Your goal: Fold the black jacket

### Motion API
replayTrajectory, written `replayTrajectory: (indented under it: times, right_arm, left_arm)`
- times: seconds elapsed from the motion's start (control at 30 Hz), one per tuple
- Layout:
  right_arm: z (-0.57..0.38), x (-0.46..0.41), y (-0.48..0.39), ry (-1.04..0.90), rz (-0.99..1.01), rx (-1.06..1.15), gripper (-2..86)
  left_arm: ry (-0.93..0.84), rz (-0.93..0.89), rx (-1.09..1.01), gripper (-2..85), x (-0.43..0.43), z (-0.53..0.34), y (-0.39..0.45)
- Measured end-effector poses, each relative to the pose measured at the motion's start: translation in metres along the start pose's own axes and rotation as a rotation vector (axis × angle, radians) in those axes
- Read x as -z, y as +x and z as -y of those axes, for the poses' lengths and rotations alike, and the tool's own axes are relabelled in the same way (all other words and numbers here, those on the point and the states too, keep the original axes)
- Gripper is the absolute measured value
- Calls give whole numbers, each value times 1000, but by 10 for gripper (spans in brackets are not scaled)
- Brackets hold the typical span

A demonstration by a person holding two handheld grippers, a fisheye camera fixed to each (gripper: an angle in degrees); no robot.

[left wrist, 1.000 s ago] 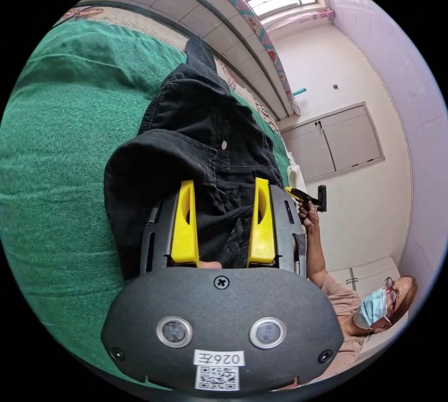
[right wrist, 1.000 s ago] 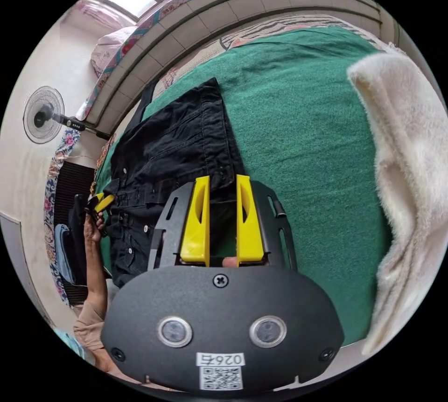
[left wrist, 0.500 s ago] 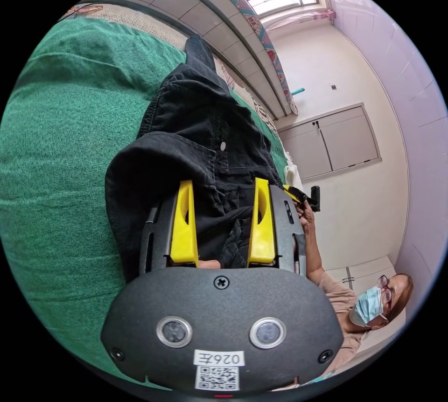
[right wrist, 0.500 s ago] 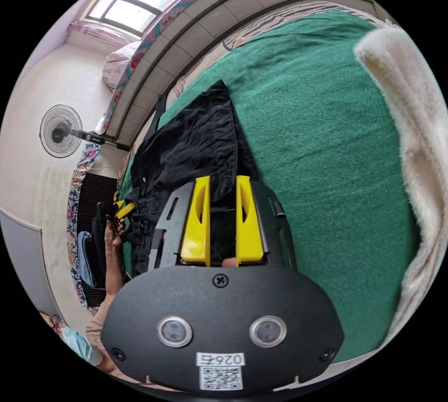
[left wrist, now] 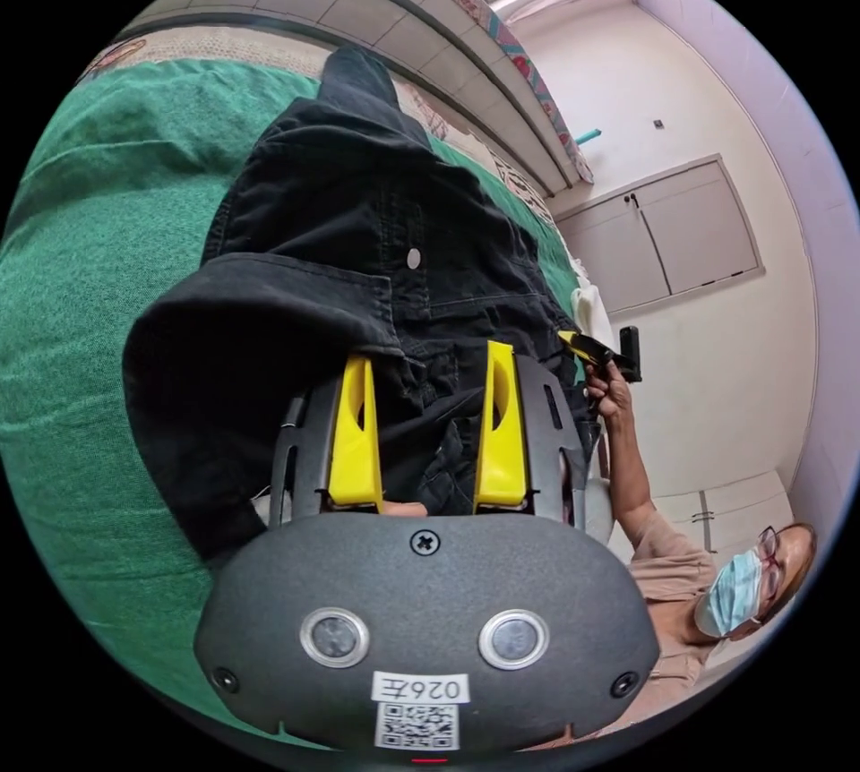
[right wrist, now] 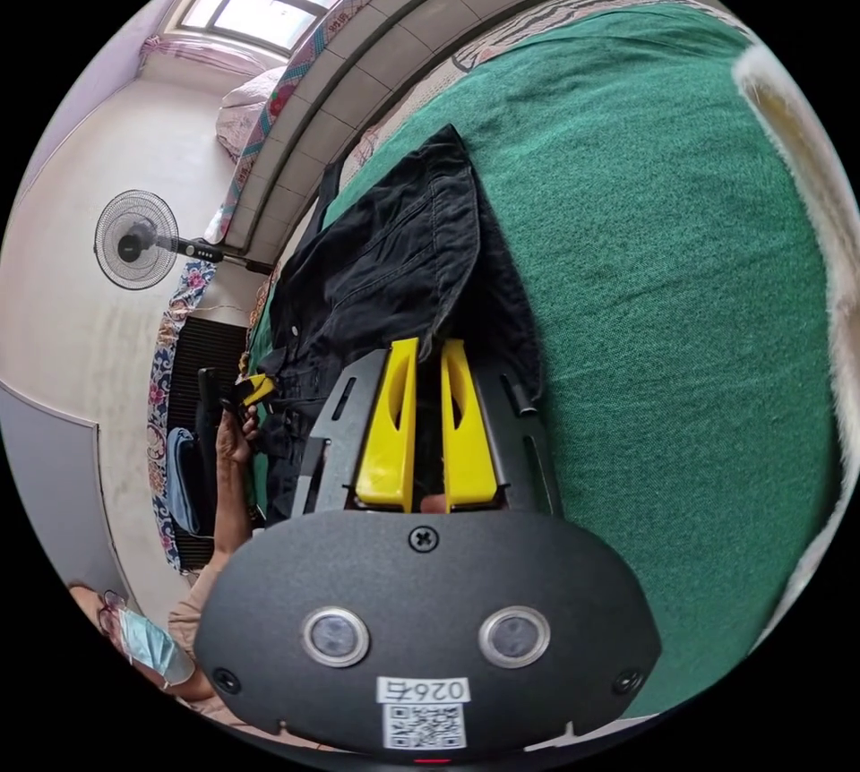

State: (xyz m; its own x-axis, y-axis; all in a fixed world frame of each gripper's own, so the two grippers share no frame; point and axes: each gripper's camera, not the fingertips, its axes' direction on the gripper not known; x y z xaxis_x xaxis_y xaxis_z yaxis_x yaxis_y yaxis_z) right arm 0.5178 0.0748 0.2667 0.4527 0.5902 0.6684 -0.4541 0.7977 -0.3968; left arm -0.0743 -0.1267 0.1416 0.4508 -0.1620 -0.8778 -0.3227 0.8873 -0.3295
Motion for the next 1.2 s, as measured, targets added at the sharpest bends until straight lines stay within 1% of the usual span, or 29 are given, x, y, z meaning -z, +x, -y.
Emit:
replayTrajectory:
  times: [0.03,0.07,0.1,0.17,0.2,0.27,0.3,0.37,0.43,0.53,0.67,0.7,0.77,0.9,0.93,0.97,1.03,1.07,1.13,1.2]
  right_arm:
    - [0,0,2,2,2,-2,24]
    - [1,0,2,2,1,1,24]
    - [1,1,2,4,1,3,24]
    - [-1,11,4,34,19,-4,26]
    - [-1,14,5,46,24,-6,27]
    - [-3,32,9,86,16,-28,35]
    - [-4,36,10,94,4,-32,36]
    - [-3,50,14,105,-52,-43,42]
    - [-1,53,19,76,-46,-50,48]
    - [3,49,29,59,25,-77,58]
    - [14,41,26,44,18,-86,57]
    - [15,41,24,50,10,-82,55]
    - [21,44,12,63,-19,-45,2]
    - [23,73,-17,176,1,12,-13]
    - [24,85,-28,194,-42,39,-13]
    - [27,89,-36,177,-136,67,-13]
    - [34,77,-33,91,-195,60,-14]
    - [38,66,-23,34,-180,23,-14]
    - [43,59,-12,14,-141,-20,-14]
    - [47,66,-9,24,-85,-47,-14]
  left_arm:
    - [21,29,2,132,-1,-1,1]
    - [8,34,7,79,-4,0,-2]
    - [-6,19,12,52,-7,2,-4]
    - [-7,-105,30,17,-9,4,-16]
    - [6,-135,34,13,-7,4,-18]
    - [65,-271,49,3,8,3,-32]
    - [82,-305,57,2,12,2,-36]
    - [137,-407,80,-2,26,-1,-50]
    - [148,-440,87,-3,32,0,-56]
    - [149,-453,91,-3,39,2,-60]
    - [141,-477,114,-3,41,6,-67]
    - [140,-479,118,-3,41,6,-68]
    - [122,-471,120,-3,42,10,-70]
    - [131,-403,64,-4,62,11,-53]
    - [123,-355,27,-4,71,11,-46]
    - [86,-287,-2,-3,77,12,-40]
    - [13,-187,9,-3,73,13,-38]
    - [-37,-127,36,-3,65,12,-42]
    - [-95,-88,69,-2,53,11,-49]
    - [-74,-130,98,-1,55,8,-56]
